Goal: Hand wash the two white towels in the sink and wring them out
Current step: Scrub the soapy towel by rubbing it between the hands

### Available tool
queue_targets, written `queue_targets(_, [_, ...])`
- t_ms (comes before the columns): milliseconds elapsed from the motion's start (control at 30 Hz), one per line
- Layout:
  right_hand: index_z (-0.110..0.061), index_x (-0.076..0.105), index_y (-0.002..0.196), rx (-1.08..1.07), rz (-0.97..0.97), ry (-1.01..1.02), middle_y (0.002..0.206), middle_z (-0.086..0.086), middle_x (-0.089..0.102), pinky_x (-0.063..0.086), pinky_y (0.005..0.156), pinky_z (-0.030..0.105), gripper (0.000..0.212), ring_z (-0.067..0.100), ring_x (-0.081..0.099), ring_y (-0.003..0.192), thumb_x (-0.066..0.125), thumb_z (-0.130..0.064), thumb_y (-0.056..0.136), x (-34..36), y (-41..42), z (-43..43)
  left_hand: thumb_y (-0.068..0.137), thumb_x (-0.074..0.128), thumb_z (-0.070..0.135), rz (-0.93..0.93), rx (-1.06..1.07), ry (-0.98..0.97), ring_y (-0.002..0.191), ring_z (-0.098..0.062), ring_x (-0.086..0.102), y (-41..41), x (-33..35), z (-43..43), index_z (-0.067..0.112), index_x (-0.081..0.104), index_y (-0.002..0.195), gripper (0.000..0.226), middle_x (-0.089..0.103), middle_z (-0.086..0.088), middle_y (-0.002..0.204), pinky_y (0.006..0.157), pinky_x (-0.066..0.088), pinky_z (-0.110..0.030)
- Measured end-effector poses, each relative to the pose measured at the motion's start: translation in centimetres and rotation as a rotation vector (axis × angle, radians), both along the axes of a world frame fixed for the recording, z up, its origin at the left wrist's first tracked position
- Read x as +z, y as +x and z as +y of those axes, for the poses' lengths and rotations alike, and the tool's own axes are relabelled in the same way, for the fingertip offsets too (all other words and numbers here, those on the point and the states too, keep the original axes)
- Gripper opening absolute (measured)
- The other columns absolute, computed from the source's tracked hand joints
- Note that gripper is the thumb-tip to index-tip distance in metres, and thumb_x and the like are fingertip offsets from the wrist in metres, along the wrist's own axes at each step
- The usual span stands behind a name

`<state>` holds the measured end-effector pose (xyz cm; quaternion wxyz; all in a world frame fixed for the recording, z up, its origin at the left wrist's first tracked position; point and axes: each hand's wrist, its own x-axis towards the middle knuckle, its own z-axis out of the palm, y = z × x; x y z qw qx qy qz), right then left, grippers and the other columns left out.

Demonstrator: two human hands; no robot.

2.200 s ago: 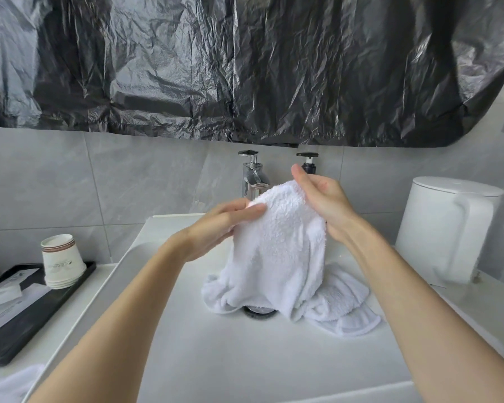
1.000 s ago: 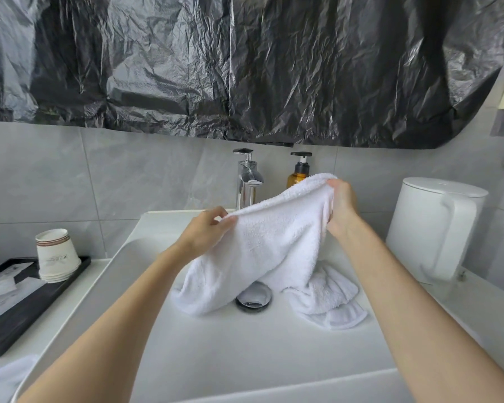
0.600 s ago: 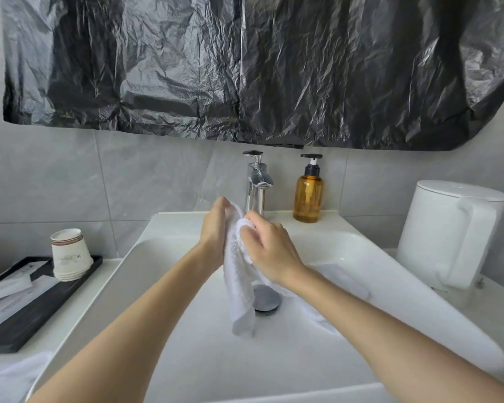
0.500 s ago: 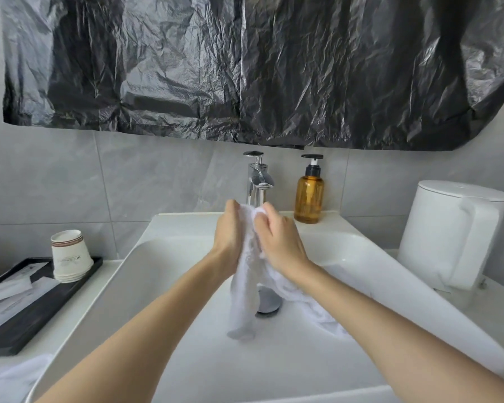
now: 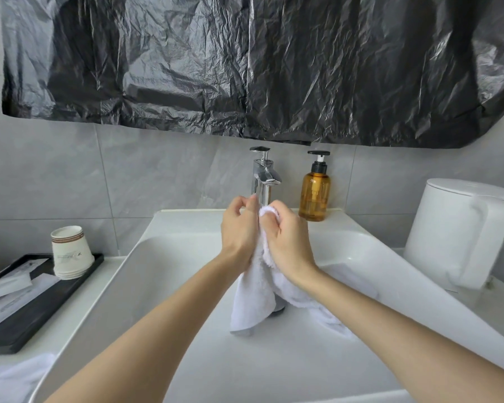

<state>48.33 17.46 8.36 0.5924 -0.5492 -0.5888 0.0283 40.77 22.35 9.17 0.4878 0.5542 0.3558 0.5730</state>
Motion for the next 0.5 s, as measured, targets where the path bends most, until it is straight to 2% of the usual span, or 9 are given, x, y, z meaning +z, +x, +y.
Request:
queue_targets(100, [-0.019, 0.034, 0.058, -0.119, 0.228, -0.041, 0.054, -0.007, 0.033, 0.028, 0.057, 0.030, 0.037, 0.008, 0.028, 0.054, 0.046, -0.008, 0.092, 1.6, 0.9, 1.5, 0.098, 0.051, 0.030, 0.027, -0.028, 0.038, 0.065, -0.019, 0.043, 0.7, -0.1, -1.0, 0.023, 0.046, 0.062, 0.036, 0.046, 0.006, 0.059, 0.068, 0.037, -0.033])
queue_targets(167, [-0.022, 0.035, 0.059, -0.099, 0.160, -0.014, 0.053, -0.007, 0.033, 0.028, 0.052, 0.025, 0.038, 0.008, 0.030, 0.051, 0.046, -0.007, 0.092, 1.2, 0.3, 0.5, 0.097, 0.052, 0.031, 0.028, 0.004, 0.024, 0.066, -0.019, 0.045, 0.5, 0.3, -0.8, 0.023, 0.046, 0.063, 0.035, 0.048, 0.004, 0.062, 0.068, 0.039, -0.033])
queue_targets(233, [-0.025, 0.037, 0.060, -0.004, 0.055, -0.003, 0.051, -0.009, 0.035, 0.028, 0.049, 0.021, 0.039, 0.006, 0.035, 0.049, 0.048, -0.005, 0.092, 0.4, -0.8, -0.6, 0.098, 0.052, 0.030, -0.046, 0.034, -0.041, 0.066, -0.019, 0.044, 0.0, 0.6, -0.2, 0.019, 0.045, 0.066, 0.034, 0.047, 0.002, 0.062, 0.068, 0.038, -0.032])
queue_targets(300, [-0.021, 0.039, 0.061, -0.011, 0.075, -0.034, 0.052, -0.008, 0.036, 0.028, 0.052, 0.024, 0.036, 0.006, 0.035, 0.050, 0.047, -0.005, 0.092, 0.8, -0.3, 0.1, 0.099, 0.050, 0.029, -0.059, 0.006, -0.070, 0.066, -0.019, 0.042, -0.1, 0.3, -0.4, 0.018, 0.044, 0.067, 0.035, 0.044, 0.001, 0.060, 0.068, 0.037, -0.032])
queue_targets(400, [-0.017, 0.036, 0.060, -0.120, 0.236, -0.031, 0.054, -0.007, 0.035, 0.028, 0.057, 0.031, 0.034, 0.012, 0.030, 0.056, 0.045, -0.008, 0.092, 1.5, 0.8, 1.3, 0.101, 0.048, 0.029, -0.056, -0.074, -0.043, 0.065, -0.018, 0.040, 0.9, 0.0, -1.6, 0.018, 0.043, 0.068, 0.035, 0.042, 0.000, 0.061, 0.064, 0.035, -0.031])
queue_targets(500, [-0.024, 0.037, 0.060, 0.007, 0.088, 0.021, 0.048, -0.012, 0.039, 0.027, 0.051, 0.022, 0.037, 0.006, 0.033, 0.052, 0.047, -0.006, 0.091, 0.5, -0.6, -0.4, 0.102, 0.048, 0.028, -0.074, -0.072, -0.076, 0.055, -0.016, 0.037, 0.2, 0.9, -0.8, 0.018, 0.040, 0.068, 0.036, 0.038, 0.000, 0.058, 0.053, 0.032, -0.028])
